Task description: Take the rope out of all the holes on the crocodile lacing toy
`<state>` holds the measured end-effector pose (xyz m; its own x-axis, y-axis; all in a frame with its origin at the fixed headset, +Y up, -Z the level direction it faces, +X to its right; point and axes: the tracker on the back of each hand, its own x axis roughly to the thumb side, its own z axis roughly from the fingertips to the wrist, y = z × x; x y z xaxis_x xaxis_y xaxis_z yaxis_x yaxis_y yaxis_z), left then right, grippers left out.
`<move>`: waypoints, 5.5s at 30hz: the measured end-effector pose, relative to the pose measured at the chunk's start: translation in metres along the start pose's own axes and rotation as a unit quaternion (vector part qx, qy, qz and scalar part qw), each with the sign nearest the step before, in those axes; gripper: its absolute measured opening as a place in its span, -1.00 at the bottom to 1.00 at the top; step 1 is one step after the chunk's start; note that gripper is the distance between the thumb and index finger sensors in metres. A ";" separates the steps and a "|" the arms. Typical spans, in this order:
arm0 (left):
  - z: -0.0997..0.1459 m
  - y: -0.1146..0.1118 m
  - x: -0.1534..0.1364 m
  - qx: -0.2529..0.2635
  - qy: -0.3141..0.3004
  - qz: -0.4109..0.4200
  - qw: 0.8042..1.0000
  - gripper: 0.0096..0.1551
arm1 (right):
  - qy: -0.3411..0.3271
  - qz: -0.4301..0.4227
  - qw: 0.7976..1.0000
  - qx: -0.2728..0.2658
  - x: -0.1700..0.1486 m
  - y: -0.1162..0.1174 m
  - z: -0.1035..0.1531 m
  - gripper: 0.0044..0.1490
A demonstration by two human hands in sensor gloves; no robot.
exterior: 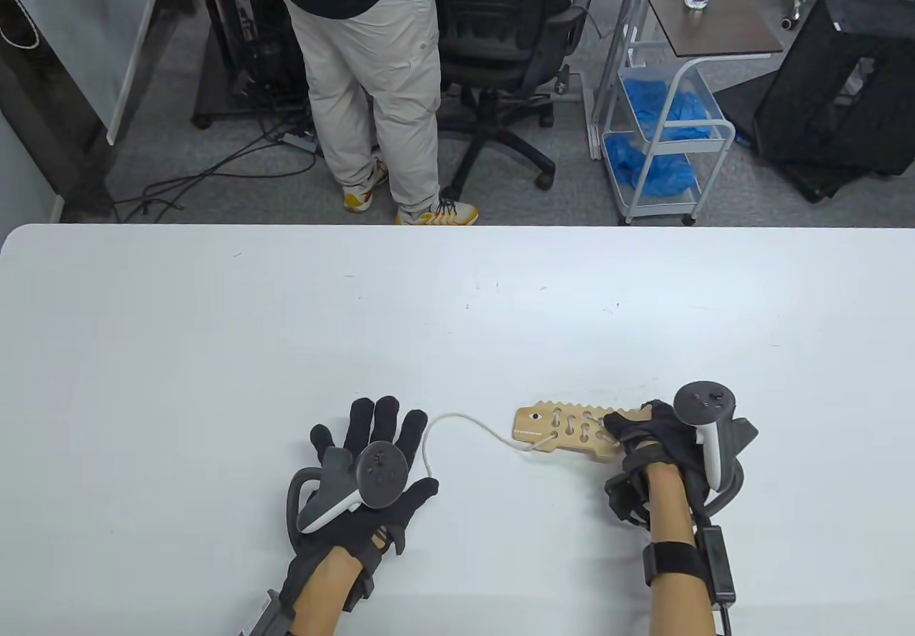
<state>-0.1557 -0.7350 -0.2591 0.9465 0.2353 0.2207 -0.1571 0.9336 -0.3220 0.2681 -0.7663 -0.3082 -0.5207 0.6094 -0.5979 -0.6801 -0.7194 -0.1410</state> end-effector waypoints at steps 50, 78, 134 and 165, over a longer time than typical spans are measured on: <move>-0.007 -0.021 0.022 -0.088 -0.109 -0.020 0.990 -0.18 | -0.442 -0.459 0.766 -0.086 0.047 -0.046 0.163 -0.46; 0.015 0.020 0.015 0.190 -0.123 0.016 0.974 -0.27 | -0.320 -0.346 0.873 -0.128 0.039 -0.009 0.122 -0.46; 0.019 0.004 -0.018 0.200 -0.050 0.472 0.857 -0.38 | -0.299 -0.399 0.865 0.054 0.033 0.045 0.125 -0.46; 0.012 0.007 -0.024 0.159 -0.065 0.426 0.888 -0.40 | -0.212 -0.461 0.856 0.095 0.021 0.053 0.111 -0.46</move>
<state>-0.1825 -0.7310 -0.2554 0.4091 0.9026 0.1337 -0.8917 0.4266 -0.1514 0.1634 -0.7545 -0.2408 0.1703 0.9844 0.0436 -0.9537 0.1758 -0.2439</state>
